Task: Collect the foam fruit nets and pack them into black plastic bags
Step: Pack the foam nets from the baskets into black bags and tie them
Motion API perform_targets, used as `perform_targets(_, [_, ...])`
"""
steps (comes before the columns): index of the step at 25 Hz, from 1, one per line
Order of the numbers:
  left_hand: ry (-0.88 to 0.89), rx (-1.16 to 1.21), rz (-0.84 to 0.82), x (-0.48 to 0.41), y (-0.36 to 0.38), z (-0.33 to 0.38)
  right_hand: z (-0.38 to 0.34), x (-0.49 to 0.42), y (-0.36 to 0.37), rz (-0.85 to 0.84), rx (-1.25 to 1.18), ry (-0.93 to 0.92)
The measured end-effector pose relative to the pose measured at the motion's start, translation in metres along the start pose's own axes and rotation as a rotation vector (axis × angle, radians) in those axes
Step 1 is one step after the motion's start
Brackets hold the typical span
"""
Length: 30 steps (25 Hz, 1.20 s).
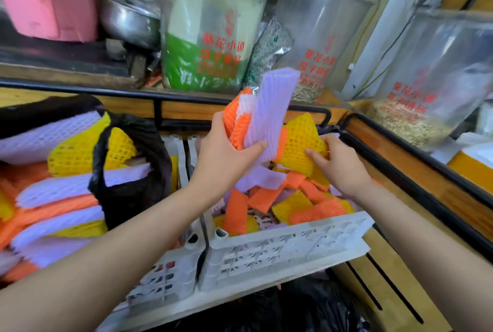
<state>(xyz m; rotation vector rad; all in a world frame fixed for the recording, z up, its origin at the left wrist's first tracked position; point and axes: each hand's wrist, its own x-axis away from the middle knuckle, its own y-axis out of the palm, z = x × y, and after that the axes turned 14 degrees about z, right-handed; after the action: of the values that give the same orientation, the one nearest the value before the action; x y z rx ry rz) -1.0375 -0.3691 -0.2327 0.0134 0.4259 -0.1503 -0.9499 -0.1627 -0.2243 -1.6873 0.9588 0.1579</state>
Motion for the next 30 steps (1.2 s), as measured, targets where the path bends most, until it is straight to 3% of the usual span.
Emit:
perform_targets(7, [0.104,0.165,0.168,0.015,-0.080,0.064,-0.101,0.025,-0.067,0.241,-0.310,0.007])
perform_targets(13, [0.189,0.218,0.336,0.007,-0.185,0.093,-0.212,0.045,-0.076,0.211,-0.460,-0.130])
perform_targets(20, [0.209,0.130,0.525,-0.002,-0.295,0.083,-0.333,0.061,0.003,0.021,-0.702,-0.111])
perform_targets(25, [0.158,0.094,0.573,-0.001,-0.332,0.064,-0.334,0.067,0.051,-0.107,-0.416,-0.270])
perform_targets(28, [0.141,0.128,0.556,-0.006,-0.336,0.057,-0.312,0.065,0.063,-0.179,0.117,-0.513])
perform_targets(30, [0.141,0.098,0.554,-0.009,-0.329,0.054,-0.305,0.073,0.071,-0.333,0.249,-0.593])
